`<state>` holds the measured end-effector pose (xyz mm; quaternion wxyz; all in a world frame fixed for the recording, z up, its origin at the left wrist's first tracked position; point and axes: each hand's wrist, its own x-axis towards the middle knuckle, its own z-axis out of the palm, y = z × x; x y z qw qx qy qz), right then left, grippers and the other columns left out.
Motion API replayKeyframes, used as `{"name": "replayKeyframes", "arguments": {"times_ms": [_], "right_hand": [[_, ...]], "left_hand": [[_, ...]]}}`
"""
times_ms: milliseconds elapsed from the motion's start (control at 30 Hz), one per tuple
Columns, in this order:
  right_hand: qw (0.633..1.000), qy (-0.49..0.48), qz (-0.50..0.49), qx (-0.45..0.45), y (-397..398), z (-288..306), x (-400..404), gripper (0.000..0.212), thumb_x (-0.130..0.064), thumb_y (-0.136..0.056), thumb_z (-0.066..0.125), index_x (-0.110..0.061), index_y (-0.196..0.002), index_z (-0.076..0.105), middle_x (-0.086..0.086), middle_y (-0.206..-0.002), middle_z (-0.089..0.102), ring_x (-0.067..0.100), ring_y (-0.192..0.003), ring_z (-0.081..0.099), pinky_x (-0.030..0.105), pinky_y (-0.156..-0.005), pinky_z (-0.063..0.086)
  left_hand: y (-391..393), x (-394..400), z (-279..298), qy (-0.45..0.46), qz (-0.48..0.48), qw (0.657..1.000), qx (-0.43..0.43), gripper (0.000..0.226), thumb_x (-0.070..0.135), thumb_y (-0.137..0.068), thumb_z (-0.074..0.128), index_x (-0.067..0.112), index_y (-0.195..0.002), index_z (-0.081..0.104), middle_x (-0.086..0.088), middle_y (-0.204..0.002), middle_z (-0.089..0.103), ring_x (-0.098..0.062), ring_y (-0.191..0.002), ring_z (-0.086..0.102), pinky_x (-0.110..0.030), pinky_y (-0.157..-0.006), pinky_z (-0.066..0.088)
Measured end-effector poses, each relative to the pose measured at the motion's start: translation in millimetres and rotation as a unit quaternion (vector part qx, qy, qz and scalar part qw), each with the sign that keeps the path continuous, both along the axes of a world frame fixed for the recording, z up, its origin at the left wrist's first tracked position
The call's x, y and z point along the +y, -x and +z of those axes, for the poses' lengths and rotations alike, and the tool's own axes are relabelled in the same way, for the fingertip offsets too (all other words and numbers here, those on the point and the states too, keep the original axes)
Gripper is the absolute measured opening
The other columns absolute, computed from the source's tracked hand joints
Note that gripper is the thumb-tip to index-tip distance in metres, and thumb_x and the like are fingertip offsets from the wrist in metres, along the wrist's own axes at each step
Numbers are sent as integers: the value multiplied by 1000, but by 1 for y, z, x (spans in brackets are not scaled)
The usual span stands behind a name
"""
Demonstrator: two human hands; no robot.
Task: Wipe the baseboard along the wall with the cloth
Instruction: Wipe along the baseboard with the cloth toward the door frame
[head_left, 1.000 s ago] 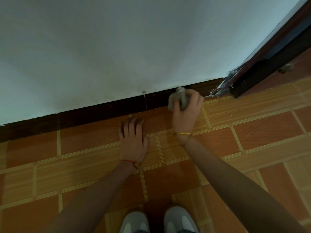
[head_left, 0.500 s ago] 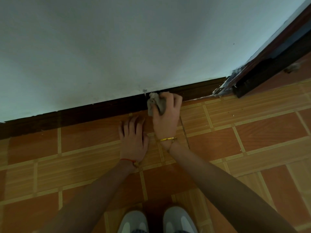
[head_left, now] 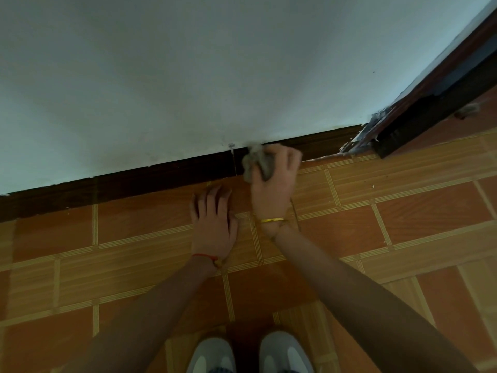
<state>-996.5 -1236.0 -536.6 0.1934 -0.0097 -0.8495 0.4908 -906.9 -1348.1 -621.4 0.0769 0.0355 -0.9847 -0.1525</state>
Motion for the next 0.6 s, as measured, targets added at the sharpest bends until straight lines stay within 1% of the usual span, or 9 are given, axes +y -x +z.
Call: {"name": "replayKeyframes", "arguments": {"times_ms": [67, 100, 133, 200, 300, 367, 400, 500, 600], "right_hand": [[999, -20, 42, 11, -8, -3, -14, 28, -4, -77, 71, -6, -102, 59, 7, -110, 44, 16, -98, 50, 25, -79, 51], [998, -22, 50, 16, -9, -4, -16, 27, -4, -77, 70, -6, -102, 59, 7, -109, 44, 17, -98, 50, 27, -78, 52], [998, -20, 51, 19, -9, -4, -15, 27, -3, -77, 70, -6, -102, 59, 8, -109, 45, 17, -98, 51, 26, -78, 52], [1000, -6, 17, 16, -3, -3, -1, 28, -2, -77, 69, -7, -103, 60, 10, -113, 46, 16, -101, 51, 16, -81, 50], [992, 32, -125, 14, 21, 1, 44, 27, 0, -78, 67, -5, -103, 59, 14, -116, 49, 17, -102, 51, 0, -85, 39], [977, 50, -207, 16, 41, 4, 78, 28, 0, -78, 65, -4, -105, 59, 16, -116, 50, 20, -103, 53, -3, -80, 37], [971, 59, -231, 13, 50, 5, 91, 29, 0, -78, 65, -4, -106, 59, 16, -117, 50, 21, -103, 54, -3, -77, 38], [969, 62, -238, 6, 59, 7, 105, 30, 2, -78, 63, -3, -107, 56, 16, -116, 49, 15, -100, 51, -1, -73, 39], [979, 46, -197, -3, 48, 6, 84, 30, 2, -79, 65, -3, -107, 56, 15, -120, 48, 14, -105, 50, 2, -75, 40]], "left_hand": [[0, -1, -1, 3, -2, 1000, 3, 49, 27, -94, 41, 9, -139, 50, -17, -142, 49, -36, -129, 44, -62, -115, 27], [-1, -1, -1, 5, -3, 1000, 5, 48, 27, -95, 40, 9, -138, 50, -17, -142, 49, -36, -129, 44, -62, -114, 28], [-1, -1, -1, 5, -4, 1000, 6, 48, 28, -95, 40, 9, -138, 50, -16, -142, 49, -36, -129, 44, -62, -114, 28], [-1, -2, 0, 3, -5, 1000, 5, 49, 27, -94, 41, 10, -139, 51, -15, -142, 49, -35, -129, 45, -61, -115, 26], [-1, -1, 1, -8, -5, 1000, 1, 49, 26, -95, 40, 10, -140, 51, -15, -144, 49, -34, -132, 44, -61, -117, 23], [-1, -1, 2, -11, -4, 1000, -3, 49, 26, -95, 40, 10, -140, 50, -14, -144, 48, -34, -134, 43, -60, -119, 21], [-2, 0, 2, -13, -3, 1000, -4, 49, 26, -95, 40, 10, -141, 50, -14, -144, 48, -34, -134, 43, -60, -119, 20], [-1, 0, 2, -10, -2, 1000, -6, 49, 26, -95, 39, 10, -141, 50, -15, -145, 47, -34, -134, 43, -60, -118, 20], [-1, 1, 1, -5, -1, 1000, -3, 49, 26, -96, 38, 9, -140, 51, -16, -144, 48, -35, -133, 42, -60, -118, 22]]}}
